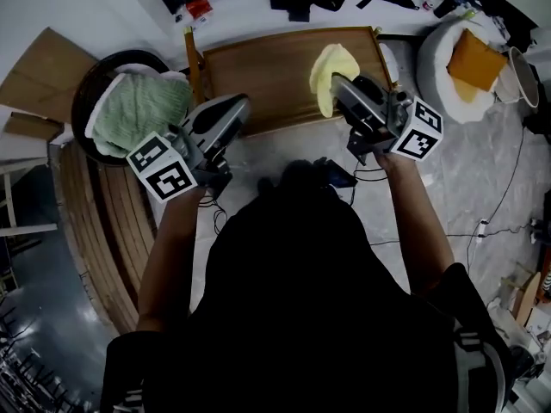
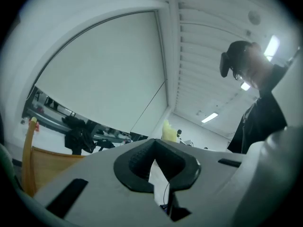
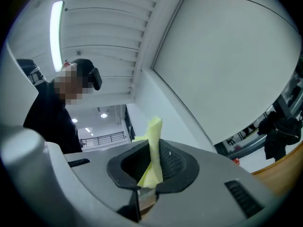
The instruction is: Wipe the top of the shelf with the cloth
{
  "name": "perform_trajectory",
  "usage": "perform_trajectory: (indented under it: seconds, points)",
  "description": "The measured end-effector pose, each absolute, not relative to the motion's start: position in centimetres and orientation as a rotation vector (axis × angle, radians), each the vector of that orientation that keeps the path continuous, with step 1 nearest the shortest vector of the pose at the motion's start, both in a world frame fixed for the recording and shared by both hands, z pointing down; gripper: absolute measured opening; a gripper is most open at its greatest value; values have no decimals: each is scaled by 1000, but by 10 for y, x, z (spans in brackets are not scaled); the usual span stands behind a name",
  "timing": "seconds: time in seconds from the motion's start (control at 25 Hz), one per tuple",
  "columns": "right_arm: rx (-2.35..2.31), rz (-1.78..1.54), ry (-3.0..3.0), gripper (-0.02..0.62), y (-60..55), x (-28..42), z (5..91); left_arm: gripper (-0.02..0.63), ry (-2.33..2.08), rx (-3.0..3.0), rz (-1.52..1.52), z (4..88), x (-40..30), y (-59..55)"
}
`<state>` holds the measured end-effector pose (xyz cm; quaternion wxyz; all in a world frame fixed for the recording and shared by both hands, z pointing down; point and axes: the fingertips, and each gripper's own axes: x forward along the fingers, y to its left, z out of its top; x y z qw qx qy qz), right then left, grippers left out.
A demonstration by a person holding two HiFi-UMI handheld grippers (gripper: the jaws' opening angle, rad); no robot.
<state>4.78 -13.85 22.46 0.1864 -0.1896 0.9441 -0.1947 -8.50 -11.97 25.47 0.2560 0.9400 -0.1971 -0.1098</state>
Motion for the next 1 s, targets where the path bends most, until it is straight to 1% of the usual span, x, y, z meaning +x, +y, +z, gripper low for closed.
perform_trajectory:
  seconds: [0.16, 0.44, 0.8, 0.92, 1.0]
  points:
    - [-493, -563, 2674, 48, -125, 44, 224, 11, -527, 2612, -273, 241, -79, -99]
    - [-448, -543, 2729, 48, -100, 62, 221, 11, -519, 2593, -260, 236, -57, -74]
    - [-432, -414, 2819, 48, -16, 112, 226, 11, -400, 2612, -224, 230, 26, 0]
    - [-374, -384, 2840, 48, 9, 117, 222, 11, -368, 2646, -210, 222, 45, 24]
    - [-325, -372, 2844, 48, 19, 117, 220, 11, -384, 2685, -140, 225, 53, 31]
